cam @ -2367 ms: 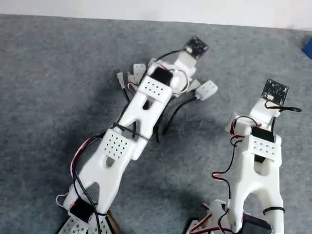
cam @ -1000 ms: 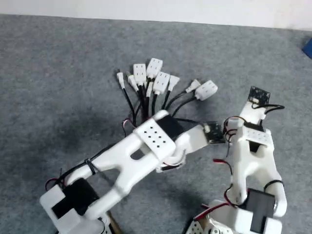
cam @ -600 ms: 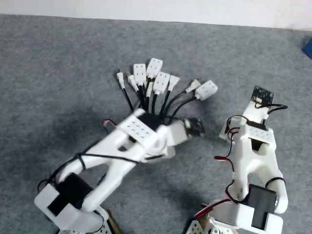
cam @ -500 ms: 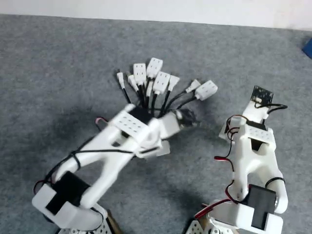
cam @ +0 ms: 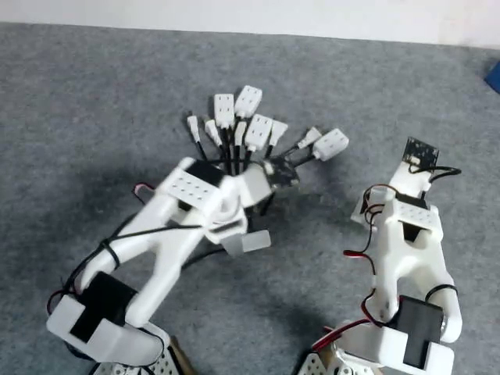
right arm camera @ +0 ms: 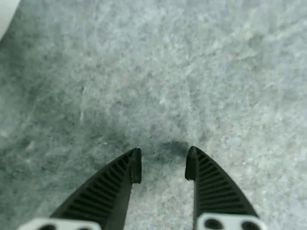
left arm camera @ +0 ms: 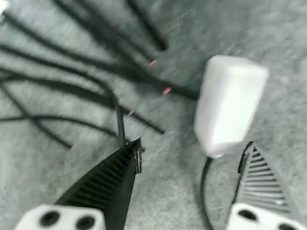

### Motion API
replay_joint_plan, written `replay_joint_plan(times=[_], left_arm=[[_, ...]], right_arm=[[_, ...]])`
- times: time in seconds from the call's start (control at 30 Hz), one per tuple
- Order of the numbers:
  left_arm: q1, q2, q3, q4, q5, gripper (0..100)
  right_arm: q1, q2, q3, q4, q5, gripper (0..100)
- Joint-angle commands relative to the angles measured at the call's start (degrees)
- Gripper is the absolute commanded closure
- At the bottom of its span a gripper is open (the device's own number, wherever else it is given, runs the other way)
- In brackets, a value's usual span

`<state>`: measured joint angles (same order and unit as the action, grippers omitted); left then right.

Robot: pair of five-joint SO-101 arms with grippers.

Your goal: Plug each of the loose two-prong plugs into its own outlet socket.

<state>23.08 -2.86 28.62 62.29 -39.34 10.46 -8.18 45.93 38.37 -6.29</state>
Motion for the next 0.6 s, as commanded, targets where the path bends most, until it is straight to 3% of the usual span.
replay_joint_plan(times=[0.0, 0.27, 0.57], left_arm=[[2.7, -2.3, -2.4, -1.0, 6.9, 67], [-6.2, -1.9, -5.4, -5.1, 15.6, 67], [-8.3, -1.8, -0.7, -9.5, 15.8, 67]], right_arm=[[0.2, -0.7, -2.2, -0.6, 0.7, 83.4], [0.2, -0.7, -2.3, -0.6, 0.7, 83.4], [0.2, -0.7, -2.3, -0.6, 0.7, 83.4]])
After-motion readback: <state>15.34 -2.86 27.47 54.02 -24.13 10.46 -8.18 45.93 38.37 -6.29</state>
